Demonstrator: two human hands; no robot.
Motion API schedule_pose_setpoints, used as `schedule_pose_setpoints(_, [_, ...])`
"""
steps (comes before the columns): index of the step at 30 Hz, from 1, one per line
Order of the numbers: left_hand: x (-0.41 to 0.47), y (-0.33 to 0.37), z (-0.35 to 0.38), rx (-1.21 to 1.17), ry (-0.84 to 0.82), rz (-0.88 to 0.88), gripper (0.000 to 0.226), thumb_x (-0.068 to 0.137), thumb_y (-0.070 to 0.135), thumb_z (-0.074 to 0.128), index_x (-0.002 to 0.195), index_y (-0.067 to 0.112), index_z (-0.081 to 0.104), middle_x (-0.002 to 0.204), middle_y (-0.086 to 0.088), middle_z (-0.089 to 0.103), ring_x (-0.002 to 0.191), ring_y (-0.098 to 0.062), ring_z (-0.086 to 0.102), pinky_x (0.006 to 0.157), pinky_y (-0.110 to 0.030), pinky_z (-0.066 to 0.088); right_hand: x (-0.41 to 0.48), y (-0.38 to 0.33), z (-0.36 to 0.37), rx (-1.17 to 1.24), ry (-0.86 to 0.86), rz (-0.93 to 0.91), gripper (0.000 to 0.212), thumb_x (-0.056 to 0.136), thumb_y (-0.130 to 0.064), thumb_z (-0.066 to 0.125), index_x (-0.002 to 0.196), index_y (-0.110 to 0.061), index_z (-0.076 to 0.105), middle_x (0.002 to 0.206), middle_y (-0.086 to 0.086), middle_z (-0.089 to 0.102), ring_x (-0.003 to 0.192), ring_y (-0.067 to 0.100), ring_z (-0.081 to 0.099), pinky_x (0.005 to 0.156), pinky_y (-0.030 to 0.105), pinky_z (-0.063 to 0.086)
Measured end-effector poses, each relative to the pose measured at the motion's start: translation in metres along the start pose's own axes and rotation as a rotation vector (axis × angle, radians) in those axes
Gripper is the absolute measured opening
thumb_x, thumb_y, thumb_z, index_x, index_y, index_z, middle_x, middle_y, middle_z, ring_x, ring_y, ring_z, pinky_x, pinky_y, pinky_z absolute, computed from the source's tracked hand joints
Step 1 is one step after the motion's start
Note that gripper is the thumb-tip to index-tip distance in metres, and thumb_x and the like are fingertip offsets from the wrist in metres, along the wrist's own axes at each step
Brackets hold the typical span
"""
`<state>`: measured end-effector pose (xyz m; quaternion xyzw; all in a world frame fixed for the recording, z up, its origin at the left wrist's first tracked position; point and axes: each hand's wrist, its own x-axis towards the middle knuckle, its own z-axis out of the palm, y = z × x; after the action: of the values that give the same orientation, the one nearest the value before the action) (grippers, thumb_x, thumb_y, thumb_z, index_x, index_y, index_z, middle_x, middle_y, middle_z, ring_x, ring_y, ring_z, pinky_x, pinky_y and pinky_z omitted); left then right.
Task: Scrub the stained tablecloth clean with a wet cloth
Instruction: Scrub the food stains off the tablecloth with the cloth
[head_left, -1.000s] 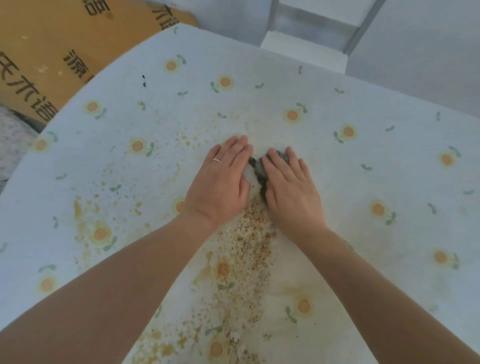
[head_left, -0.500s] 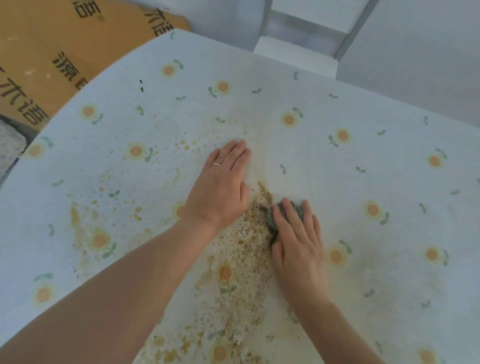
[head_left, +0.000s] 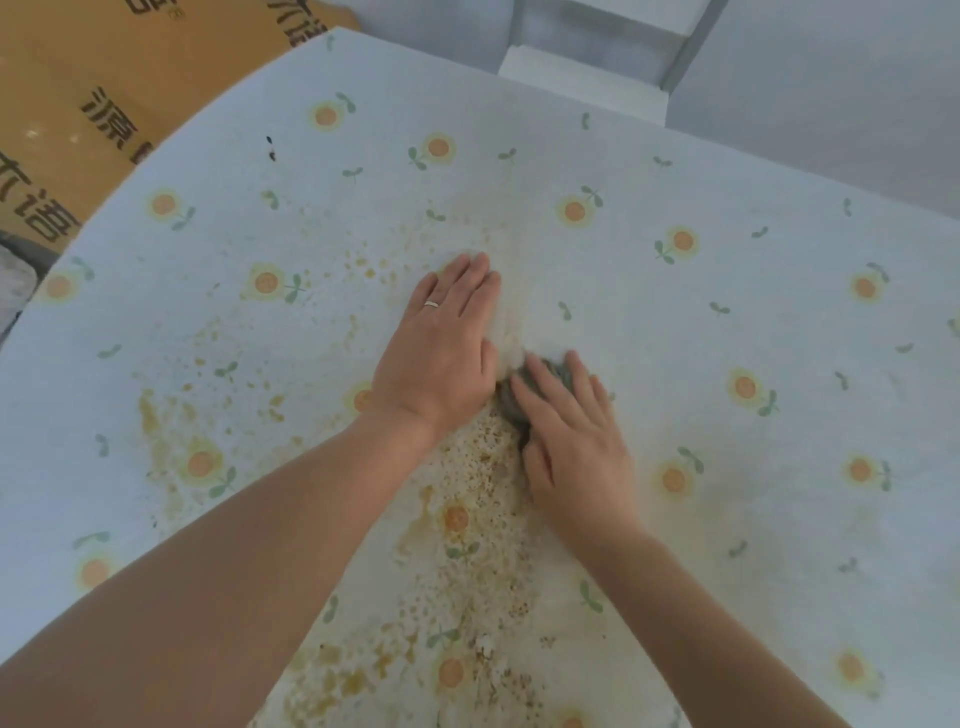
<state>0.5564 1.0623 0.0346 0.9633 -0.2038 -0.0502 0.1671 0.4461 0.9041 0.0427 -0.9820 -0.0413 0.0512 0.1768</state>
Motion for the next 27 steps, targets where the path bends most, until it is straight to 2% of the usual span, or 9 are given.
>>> schedule_pose_setpoints(4, [-0.001,-0.001,0.000,-0.001,0.002,0.001,0.070,0.092,0.025,0.023,0.158,0.005,0.037,0.167,-0.011,0.031,0.157,-0.023,0.021,0.130,-0.042,0.012,-0.007,0.015,-0.013,-0.057,-0.081,-0.134,0.049,0.099,-0.022,0.040,0.148,-0.022,0.048,0.156,-0.003,0.040,0.151,0.026,0.023,0.122,0.050,0.025])
schedule_pose_setpoints(7, [-0.001,-0.002,0.000,0.020,-0.004,0.004,0.069,0.094,0.026,0.023,0.159,0.006,0.035,0.168,-0.010,0.029,0.158,-0.022,0.019,0.130,-0.041,0.011,0.071,0.044,-0.033,-0.055,0.009,-0.036,0.043,0.094,-0.007,0.045,0.134,-0.020,0.053,0.136,-0.003,0.049,0.129,0.025,0.041,0.105,0.051,0.043])
schedule_pose_setpoints(9, [-0.001,-0.001,0.000,0.019,-0.001,-0.002,0.068,0.095,0.027,0.023,0.159,0.008,0.034,0.168,-0.008,0.028,0.158,-0.021,0.018,0.131,-0.040,0.009,0.118,0.063,-0.042,-0.030,0.090,0.101,0.044,0.096,-0.007,0.041,0.138,-0.015,0.051,0.147,0.001,0.045,0.138,0.031,0.034,0.111,0.050,0.038])
schedule_pose_setpoints(11, [-0.001,-0.002,0.000,0.018,-0.001,-0.004,0.068,0.095,0.027,0.023,0.159,0.008,0.034,0.169,-0.008,0.028,0.158,-0.020,0.018,0.131,-0.039,0.008,0.130,0.062,-0.036,-0.031,0.111,0.183,0.046,0.100,-0.011,0.038,0.145,-0.015,0.048,0.156,0.000,0.039,0.149,0.032,0.023,0.122,0.048,0.024])
schedule_pose_setpoints(16, [-0.001,-0.001,0.000,0.020,-0.006,-0.003,0.070,0.093,0.026,0.022,0.159,0.006,0.034,0.168,-0.010,0.029,0.158,-0.022,0.019,0.130,-0.040,0.009,0.017,0.005,-0.006,-0.022,0.018,-0.019,0.053,0.098,-0.022,0.035,0.150,-0.020,0.045,0.160,0.000,0.036,0.154,0.028,0.015,0.126,0.043,0.011])
schedule_pose_setpoints(19, [-0.001,-0.002,0.001,0.012,-0.003,0.006,0.071,0.093,0.027,0.019,0.158,0.005,0.035,0.168,-0.010,0.029,0.158,-0.022,0.020,0.130,-0.042,0.012,-0.079,-0.014,0.007,-0.011,-0.071,-0.124,0.052,0.097,-0.022,0.044,0.149,-0.018,0.046,0.161,0.000,0.034,0.153,0.029,0.016,0.122,0.050,0.023])
schedule_pose_setpoints(21, [-0.001,-0.002,0.002,0.021,-0.011,0.006,0.070,0.094,0.028,0.018,0.159,0.006,0.034,0.168,-0.010,0.028,0.158,-0.021,0.019,0.130,-0.041,0.011,-0.099,-0.009,0.007,-0.053,-0.132,-0.248,0.053,0.097,-0.022,0.049,0.150,-0.018,0.044,0.162,0.000,0.032,0.154,0.029,0.016,0.121,0.051,0.026])
schedule_pose_setpoints(24, [0.000,-0.003,0.002,0.020,-0.012,0.003,0.070,0.094,0.027,0.019,0.159,0.006,0.034,0.168,-0.010,0.028,0.158,-0.022,0.019,0.130,-0.041,0.010,-0.036,0.010,-0.007,-0.140,-0.168,-0.310,0.060,0.095,-0.024,0.057,0.151,-0.022,0.037,0.156,0.000,0.039,0.149,0.030,0.025,0.120,0.052,0.028])
schedule_pose_setpoints(27, [0.000,-0.001,0.000,0.027,-0.003,0.003,0.071,0.093,0.027,0.018,0.159,0.006,0.035,0.168,-0.010,0.029,0.158,-0.022,0.019,0.130,-0.042,0.012,0.062,0.045,-0.027,-0.090,0.035,-0.082,0.046,0.094,-0.011,0.051,0.138,-0.024,0.044,0.132,0.003,0.050,0.129,0.032,0.041,0.105,0.051,0.043])
